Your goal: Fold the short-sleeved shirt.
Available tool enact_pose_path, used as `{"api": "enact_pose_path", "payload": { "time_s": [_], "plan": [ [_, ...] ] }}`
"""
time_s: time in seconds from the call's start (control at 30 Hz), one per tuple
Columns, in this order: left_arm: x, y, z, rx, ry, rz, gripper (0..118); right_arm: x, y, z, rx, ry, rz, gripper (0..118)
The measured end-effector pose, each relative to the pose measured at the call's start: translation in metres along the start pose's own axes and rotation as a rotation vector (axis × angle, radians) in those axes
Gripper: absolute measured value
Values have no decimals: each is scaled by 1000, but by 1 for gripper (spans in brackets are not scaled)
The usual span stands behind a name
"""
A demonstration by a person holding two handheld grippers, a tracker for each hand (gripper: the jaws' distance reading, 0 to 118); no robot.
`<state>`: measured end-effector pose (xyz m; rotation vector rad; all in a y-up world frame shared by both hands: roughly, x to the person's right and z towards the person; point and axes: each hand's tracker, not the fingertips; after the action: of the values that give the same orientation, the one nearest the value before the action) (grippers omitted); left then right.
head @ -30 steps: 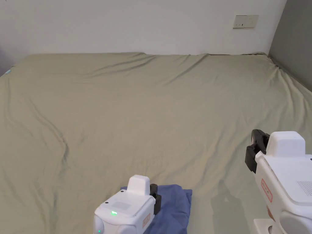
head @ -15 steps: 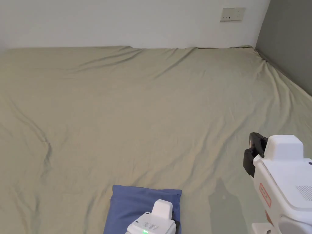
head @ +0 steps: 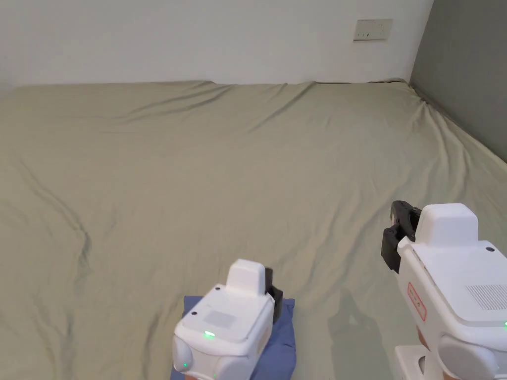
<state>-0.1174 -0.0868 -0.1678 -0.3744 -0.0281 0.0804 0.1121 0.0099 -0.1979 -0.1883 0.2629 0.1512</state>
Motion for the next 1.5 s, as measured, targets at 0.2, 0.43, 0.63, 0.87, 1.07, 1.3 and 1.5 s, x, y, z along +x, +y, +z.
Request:
{"api": "enact_pose_path", "payload": {
  "time_s": [0.2, 0.43, 0.63, 0.87, 1.07, 1.3, 1.5],
  "plan": [
    [-43, 50, 33, 193, 136, -84, 0, -14, 16, 11, 63, 12, 3, 2],
    [-103, 85, 78, 332, 296, -98, 0, -26, 27, 18, 134, 16, 24, 2],
    [-153, 89, 99, 370, 393, -84, 0, -33, 30, 18, 157, 9, 27, 2],
    [-176, 86, 111, 370, 450, -60, 0, -41, 30, 16, 157, 20, 27, 2],
    [-177, 83, 111, 365, 457, -46, 0, -45, 31, 13, 152, 25, 24, 2],
    [-176, 75, 104, 340, 449, -48, 0, -58, 8, 1, 88, 69, 12, 2],
    [-178, 69, 102, 324, 432, -28, 0, -100, -72, -28, -167, 162, -9, 2]
  ]
}}
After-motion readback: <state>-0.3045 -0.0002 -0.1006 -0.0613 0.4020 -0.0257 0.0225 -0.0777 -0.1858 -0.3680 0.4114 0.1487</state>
